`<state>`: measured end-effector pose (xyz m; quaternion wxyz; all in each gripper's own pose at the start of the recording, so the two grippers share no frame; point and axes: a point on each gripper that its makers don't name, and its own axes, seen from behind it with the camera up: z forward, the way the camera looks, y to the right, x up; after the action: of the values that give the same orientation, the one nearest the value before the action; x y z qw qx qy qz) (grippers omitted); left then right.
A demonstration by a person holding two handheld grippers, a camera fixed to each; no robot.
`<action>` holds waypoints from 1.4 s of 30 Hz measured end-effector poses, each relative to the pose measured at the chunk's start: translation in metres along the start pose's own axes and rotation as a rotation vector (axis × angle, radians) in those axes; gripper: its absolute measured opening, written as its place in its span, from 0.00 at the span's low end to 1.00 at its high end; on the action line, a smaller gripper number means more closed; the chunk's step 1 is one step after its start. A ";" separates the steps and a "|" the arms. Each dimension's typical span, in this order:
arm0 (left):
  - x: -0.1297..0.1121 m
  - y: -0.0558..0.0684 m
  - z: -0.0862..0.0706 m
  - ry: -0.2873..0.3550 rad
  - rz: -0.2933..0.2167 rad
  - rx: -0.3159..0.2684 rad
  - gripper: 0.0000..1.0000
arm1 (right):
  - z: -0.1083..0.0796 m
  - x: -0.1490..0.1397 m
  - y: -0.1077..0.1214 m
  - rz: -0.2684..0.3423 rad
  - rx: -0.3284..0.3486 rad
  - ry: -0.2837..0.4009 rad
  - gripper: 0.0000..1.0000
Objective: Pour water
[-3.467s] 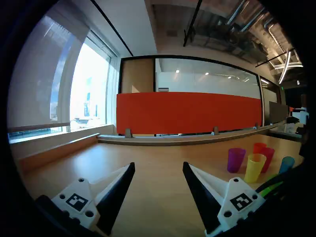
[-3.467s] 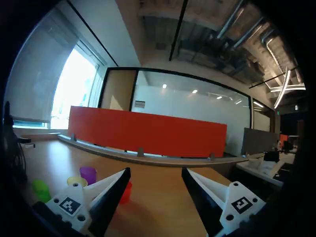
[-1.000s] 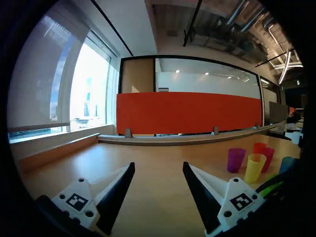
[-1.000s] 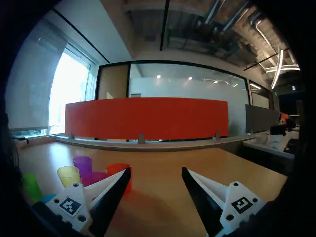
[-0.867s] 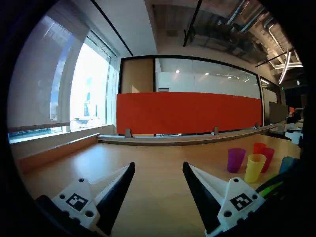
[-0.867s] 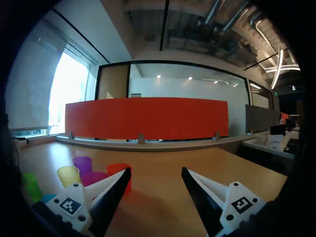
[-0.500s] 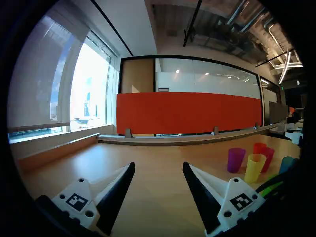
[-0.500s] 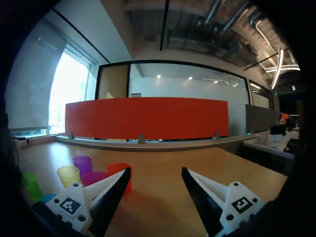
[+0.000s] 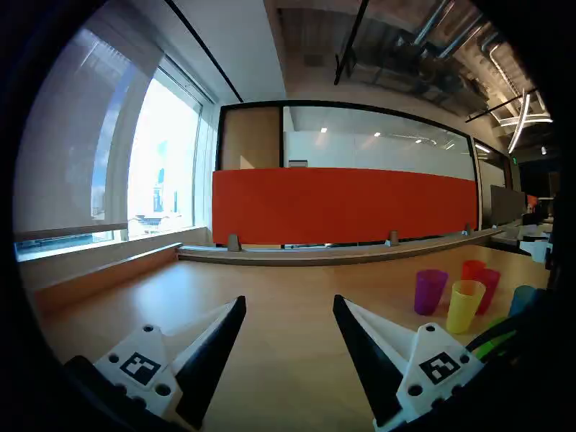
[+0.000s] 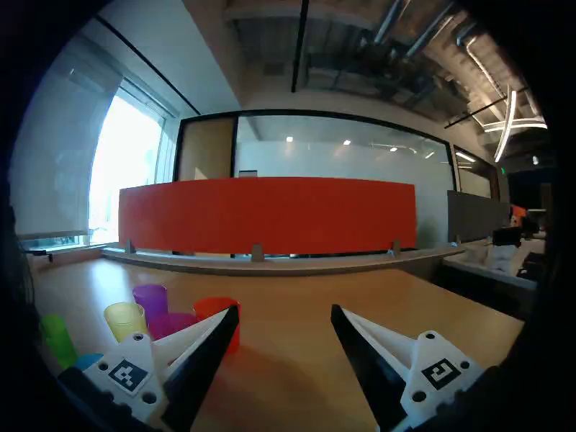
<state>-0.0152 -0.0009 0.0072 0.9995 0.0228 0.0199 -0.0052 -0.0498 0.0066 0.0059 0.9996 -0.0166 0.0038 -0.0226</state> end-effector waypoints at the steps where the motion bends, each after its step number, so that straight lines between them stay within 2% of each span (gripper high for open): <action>1: 0.000 0.000 0.000 0.000 0.000 0.000 0.90 | 0.000 0.000 0.000 0.000 0.000 0.000 0.99; 42: 0.005 -0.001 -0.001 -0.002 0.001 0.000 0.90 | 0.000 -0.001 0.000 0.000 0.000 0.000 1.00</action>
<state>-0.0099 -0.0021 0.0063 0.9996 0.0226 0.0188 -0.0046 -0.0507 0.0065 0.0062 0.9996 -0.0167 0.0037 -0.0227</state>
